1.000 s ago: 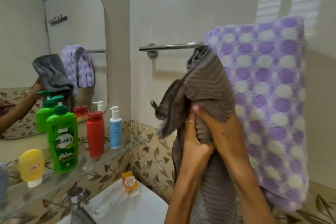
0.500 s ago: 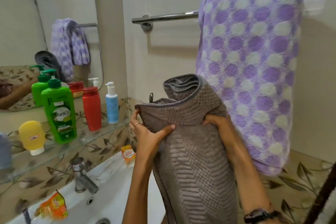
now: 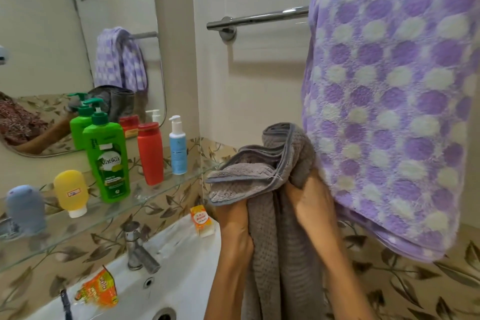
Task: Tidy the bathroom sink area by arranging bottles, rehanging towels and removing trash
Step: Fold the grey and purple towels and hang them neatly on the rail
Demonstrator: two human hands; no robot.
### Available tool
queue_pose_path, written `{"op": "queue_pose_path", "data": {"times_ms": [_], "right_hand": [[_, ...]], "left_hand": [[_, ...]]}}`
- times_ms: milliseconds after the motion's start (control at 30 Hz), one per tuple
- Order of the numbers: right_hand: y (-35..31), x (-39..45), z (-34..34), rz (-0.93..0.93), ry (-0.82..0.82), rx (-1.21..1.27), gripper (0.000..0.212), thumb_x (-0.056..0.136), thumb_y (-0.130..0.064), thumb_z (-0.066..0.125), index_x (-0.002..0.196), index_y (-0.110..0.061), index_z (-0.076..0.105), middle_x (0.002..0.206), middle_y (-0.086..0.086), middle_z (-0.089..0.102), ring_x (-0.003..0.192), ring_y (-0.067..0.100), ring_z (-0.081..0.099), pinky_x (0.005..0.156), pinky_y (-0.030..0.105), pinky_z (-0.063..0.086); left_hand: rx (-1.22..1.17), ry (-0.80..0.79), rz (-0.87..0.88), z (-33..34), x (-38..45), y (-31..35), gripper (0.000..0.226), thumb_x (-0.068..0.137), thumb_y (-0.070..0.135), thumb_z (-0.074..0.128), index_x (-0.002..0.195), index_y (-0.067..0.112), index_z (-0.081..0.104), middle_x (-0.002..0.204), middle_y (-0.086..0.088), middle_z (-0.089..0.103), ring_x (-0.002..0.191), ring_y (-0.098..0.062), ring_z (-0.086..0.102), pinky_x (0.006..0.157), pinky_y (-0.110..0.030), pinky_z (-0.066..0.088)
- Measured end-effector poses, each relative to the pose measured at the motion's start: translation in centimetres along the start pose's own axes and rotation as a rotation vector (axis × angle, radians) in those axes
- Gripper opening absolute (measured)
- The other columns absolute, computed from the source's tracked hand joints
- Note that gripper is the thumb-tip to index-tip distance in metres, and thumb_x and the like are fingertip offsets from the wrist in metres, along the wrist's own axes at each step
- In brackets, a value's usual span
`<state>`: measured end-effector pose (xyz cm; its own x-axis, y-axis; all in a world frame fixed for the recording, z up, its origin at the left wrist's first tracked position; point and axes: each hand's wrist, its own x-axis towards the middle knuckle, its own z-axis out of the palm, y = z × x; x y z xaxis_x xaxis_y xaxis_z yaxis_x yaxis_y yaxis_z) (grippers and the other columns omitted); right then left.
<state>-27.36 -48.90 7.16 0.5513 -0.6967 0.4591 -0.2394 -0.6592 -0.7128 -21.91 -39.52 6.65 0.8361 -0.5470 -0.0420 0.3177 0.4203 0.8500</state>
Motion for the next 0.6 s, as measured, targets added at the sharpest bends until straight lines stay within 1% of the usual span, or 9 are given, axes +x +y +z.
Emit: {"op": "queue_pose_path", "data": {"times_ms": [67, 133, 167, 267, 333, 400, 467, 533, 600], "right_hand": [[-0.3, -1.1, 0.1, -0.032, 0.123, -0.164, 0.051, 0.086, -0.032, 0.058, 0.127, -0.005, 0.045, 0.128, 0.015, 0.049, 0.121, 0.031, 0.047, 0.100, 0.038, 0.038], [-0.8, -2.2, -0.2, -0.023, 0.283, -0.079, 0.045, 0.081, -0.031, 0.064, 0.119, -0.013, 0.047, 0.110, 0.008, 0.054, 0.103, 0.022, 0.055, 0.081, 0.023, 0.041], [-1.4, -2.9, -0.6, -0.014, 0.306, 0.063, 0.037, 0.080, -0.034, 0.065, 0.109, -0.020, 0.046, 0.097, 0.002, 0.056, 0.089, 0.014, 0.058, 0.067, 0.016, 0.039], [-2.4, -4.1, -1.1, 0.066, 0.182, 0.333, 0.031, 0.076, -0.051, 0.062, 0.084, -0.027, 0.044, 0.074, -0.010, 0.058, 0.072, -0.006, 0.056, 0.057, 0.009, 0.040], [-2.4, -4.1, -1.6, 0.079, 0.129, 0.352, 0.035, 0.070, -0.057, 0.062, 0.085, -0.029, 0.049, 0.081, -0.011, 0.061, 0.076, -0.007, 0.057, 0.062, 0.011, 0.043], [-2.3, -3.8, -2.2, 0.093, 0.085, 0.367, 0.040, 0.065, -0.060, 0.065, 0.089, -0.032, 0.050, 0.093, -0.013, 0.062, 0.084, -0.003, 0.059, 0.071, 0.017, 0.047], [-2.2, -3.5, -2.6, 0.105, 0.056, 0.317, 0.048, 0.062, -0.063, 0.066, 0.095, -0.033, 0.048, 0.098, -0.013, 0.061, 0.090, 0.003, 0.060, 0.075, 0.022, 0.048], [-2.0, -3.2, -2.9, 0.098, 0.080, 0.239, 0.051, 0.064, -0.061, 0.066, 0.101, -0.031, 0.048, 0.099, -0.011, 0.061, 0.091, 0.007, 0.059, 0.071, 0.019, 0.045], [-1.8, -2.8, -3.3, 0.082, 0.113, 0.198, 0.045, 0.070, -0.053, 0.066, 0.104, -0.028, 0.052, 0.096, -0.010, 0.063, 0.087, 0.008, 0.060, 0.066, 0.015, 0.045]], "left_hand": [[0.013, -0.096, 0.112, 0.6, -0.3, -0.4, 0.031, 0.080, 0.034, 0.068, 0.050, 0.032, 0.060, 0.058, 0.009, 0.058, 0.051, 0.001, 0.058, 0.050, -0.001, 0.041], [0.085, 0.061, 0.284, 1.2, -0.2, -1.1, 0.004, 0.080, 0.015, 0.069, 0.078, 0.011, 0.070, 0.081, -0.002, 0.067, 0.073, -0.009, 0.064, 0.064, -0.002, 0.046], [0.134, 0.134, 0.368, 1.4, 0.0, -1.4, 0.017, 0.078, 0.009, 0.070, 0.094, 0.011, 0.066, 0.090, -0.001, 0.069, 0.079, -0.008, 0.066, 0.068, -0.007, 0.049], [0.173, 0.109, 0.396, 2.1, 0.2, -2.4, 0.025, 0.068, 0.013, 0.073, 0.090, 0.017, 0.061, 0.077, 0.004, 0.070, 0.068, -0.004, 0.067, 0.061, -0.015, 0.052], [0.215, 0.091, 0.411, 2.7, 0.0, -2.8, 0.020, 0.068, 0.018, 0.070, 0.081, 0.023, 0.057, 0.070, 0.008, 0.066, 0.057, 0.006, 0.063, 0.052, -0.009, 0.048], [0.249, 0.023, 0.443, 3.3, -0.1, -3.2, 0.020, 0.078, 0.011, 0.067, 0.087, 0.025, 0.055, 0.073, 0.009, 0.066, 0.059, 0.007, 0.063, 0.053, -0.007, 0.047], [0.269, -0.081, 0.469, 3.8, -0.6, -3.7, 0.017, 0.082, 0.025, 0.060, 0.096, 0.018, 0.054, 0.076, 0.007, 0.065, 0.064, 0.001, 0.064, 0.059, -0.015, 0.050], [0.273, -0.182, 0.447, 4.1, -1.3, -4.0, 0.035, 0.077, 0.037, 0.058, 0.104, 0.015, 0.053, 0.076, 0.007, 0.065, 0.069, -0.006, 0.065, 0.062, -0.022, 0.051], [0.230, -0.292, 0.424, 3.9, -1.5, -4.1, 0.035, 0.080, 0.018, 0.064, 0.112, 0.022, 0.051, 0.085, 0.016, 0.070, 0.081, 0.002, 0.067, 0.066, -0.013, 0.051]]}}
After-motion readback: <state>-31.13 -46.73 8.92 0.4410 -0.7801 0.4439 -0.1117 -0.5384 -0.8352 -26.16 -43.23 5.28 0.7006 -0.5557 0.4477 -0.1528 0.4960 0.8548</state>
